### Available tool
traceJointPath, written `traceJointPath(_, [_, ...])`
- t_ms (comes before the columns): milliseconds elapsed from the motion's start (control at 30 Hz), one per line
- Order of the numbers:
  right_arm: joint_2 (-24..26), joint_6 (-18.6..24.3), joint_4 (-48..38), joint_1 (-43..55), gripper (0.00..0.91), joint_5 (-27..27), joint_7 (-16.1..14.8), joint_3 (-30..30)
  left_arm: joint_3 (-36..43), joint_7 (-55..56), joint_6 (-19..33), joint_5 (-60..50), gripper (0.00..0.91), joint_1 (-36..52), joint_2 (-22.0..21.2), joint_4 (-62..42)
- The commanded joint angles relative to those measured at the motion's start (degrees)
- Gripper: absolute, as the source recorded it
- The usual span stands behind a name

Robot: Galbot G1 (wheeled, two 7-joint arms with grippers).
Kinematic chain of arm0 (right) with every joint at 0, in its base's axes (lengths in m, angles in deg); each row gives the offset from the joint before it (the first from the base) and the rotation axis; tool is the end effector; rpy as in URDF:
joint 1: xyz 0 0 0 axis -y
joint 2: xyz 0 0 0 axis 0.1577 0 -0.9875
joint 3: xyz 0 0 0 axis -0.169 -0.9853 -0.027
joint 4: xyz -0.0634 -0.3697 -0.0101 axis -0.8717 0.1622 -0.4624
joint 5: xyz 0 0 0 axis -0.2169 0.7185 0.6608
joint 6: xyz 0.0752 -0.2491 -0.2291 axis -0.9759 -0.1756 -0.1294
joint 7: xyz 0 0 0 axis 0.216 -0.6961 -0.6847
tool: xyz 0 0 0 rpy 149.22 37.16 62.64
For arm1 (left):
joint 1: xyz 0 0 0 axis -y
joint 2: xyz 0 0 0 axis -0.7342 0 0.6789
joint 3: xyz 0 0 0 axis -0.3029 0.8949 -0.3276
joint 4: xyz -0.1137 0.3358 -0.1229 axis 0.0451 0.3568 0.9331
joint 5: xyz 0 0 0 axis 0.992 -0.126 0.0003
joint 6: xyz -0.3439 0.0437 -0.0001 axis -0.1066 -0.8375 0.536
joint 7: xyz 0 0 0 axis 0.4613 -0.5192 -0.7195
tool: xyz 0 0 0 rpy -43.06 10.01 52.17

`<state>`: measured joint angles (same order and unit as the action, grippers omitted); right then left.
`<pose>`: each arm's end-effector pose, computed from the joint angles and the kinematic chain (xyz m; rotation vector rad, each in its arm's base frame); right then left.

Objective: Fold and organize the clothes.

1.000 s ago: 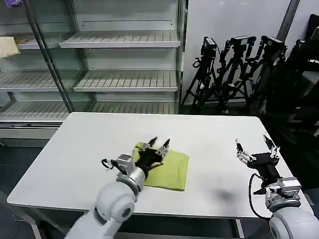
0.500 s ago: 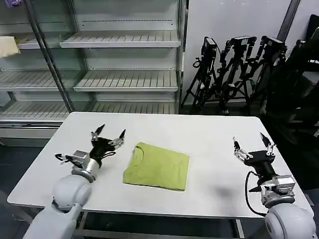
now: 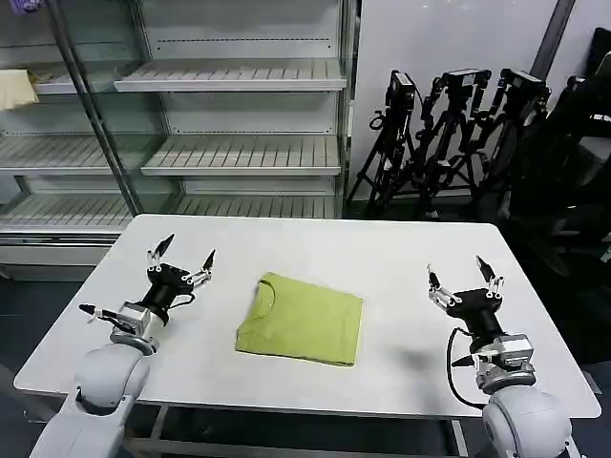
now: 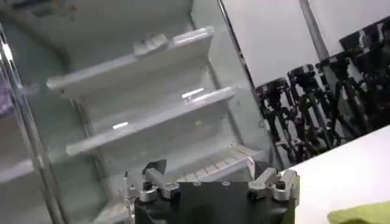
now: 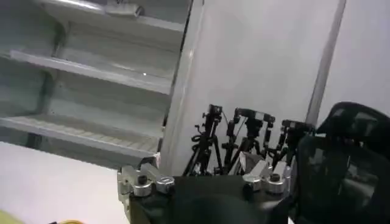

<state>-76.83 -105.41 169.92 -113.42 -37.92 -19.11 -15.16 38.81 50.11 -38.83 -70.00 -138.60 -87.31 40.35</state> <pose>0.2394 -0.0879 -0.2290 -0.0312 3.0802 -0.3705 0.3272 0.1269 -0.2578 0.2584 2.9897 0.5454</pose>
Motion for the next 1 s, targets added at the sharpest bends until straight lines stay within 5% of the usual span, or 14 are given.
traceJointPath(33, [-0.9, 1.5, -2.1, 0.6, 0.907, 2.4, 0.1, -2.8, -3.1, -2.1, 8.3, -4.6, 0.907, -2.6, 0.1, -0.5])
traceJointPath(367, [-0.4, 0.8, -1.7, 0.3, 0.907, 1.5, -0.7, -1.0, -3.2, 0.4, 6.7, -5.2, 0.907, -3.0, 0.5, 1.4])
traceJointPath(533, [-1.3, 2.5, -1.3, -0.2, 0.907, 2.9, -0.6, -0.1, -2.4, -1.1, 11.7, -9.2, 0.907, -3.7, 0.8, 0.7])
traceJointPath(1000, [-2.2, 7.3, -1.7, -3.6, 0.907, 7.5, -0.8, 1.3, -0.9, -0.4, 5.3, -0.1, 0.907, -2.4, 0.7, 3.3])
